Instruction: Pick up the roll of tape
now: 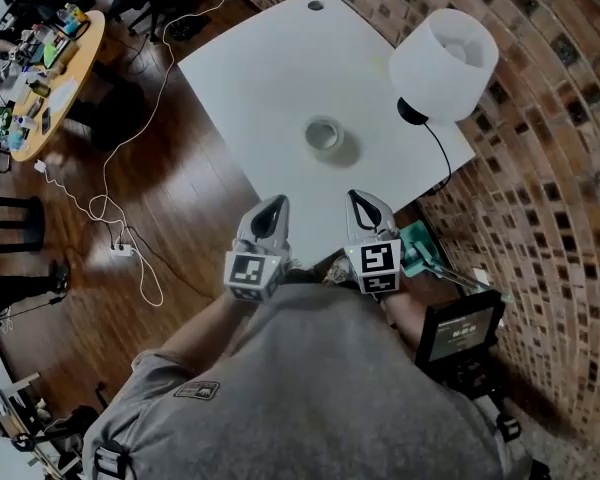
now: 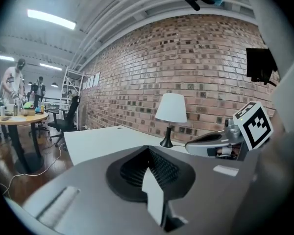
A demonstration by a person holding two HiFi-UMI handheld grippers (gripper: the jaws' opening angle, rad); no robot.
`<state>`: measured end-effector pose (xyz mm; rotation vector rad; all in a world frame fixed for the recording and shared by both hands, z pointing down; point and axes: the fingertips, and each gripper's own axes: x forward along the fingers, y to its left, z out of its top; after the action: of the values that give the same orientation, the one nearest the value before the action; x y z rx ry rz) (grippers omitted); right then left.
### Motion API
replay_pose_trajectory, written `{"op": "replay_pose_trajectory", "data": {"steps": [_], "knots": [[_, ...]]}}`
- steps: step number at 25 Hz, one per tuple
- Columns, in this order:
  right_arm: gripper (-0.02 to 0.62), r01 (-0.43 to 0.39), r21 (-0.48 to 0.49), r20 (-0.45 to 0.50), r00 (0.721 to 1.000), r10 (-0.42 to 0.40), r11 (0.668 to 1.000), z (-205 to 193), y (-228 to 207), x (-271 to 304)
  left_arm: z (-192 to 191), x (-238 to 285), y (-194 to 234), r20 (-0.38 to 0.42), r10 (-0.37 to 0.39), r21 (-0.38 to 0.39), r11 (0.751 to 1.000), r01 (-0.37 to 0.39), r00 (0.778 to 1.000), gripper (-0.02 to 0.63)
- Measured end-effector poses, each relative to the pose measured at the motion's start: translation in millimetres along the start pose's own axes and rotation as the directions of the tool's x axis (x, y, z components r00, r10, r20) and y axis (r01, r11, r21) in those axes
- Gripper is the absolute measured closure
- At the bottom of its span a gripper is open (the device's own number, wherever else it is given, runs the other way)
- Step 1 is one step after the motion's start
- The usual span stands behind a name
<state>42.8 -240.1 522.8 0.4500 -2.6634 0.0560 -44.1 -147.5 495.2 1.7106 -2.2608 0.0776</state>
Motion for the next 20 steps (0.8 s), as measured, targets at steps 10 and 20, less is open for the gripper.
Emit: {"op": "replay_pose_trajectory", "data": {"steps": [10, 20], "knots": [[0.58, -0.118, -0.2, -0.12, 0.988, 0.095, 0.973, 2, 17, 48, -12, 8, 39, 0.028, 0.056, -0.025, 0.998, -0.055, 0.998, 0.604], [0.451, -0.301, -0.325, -0.25, 0.941, 0.226, 0.896, -4, 22, 108, -22, -3, 62, -0.008, 0.199, -0.067, 0.978, -0.199, 0.98, 0.604]]}}
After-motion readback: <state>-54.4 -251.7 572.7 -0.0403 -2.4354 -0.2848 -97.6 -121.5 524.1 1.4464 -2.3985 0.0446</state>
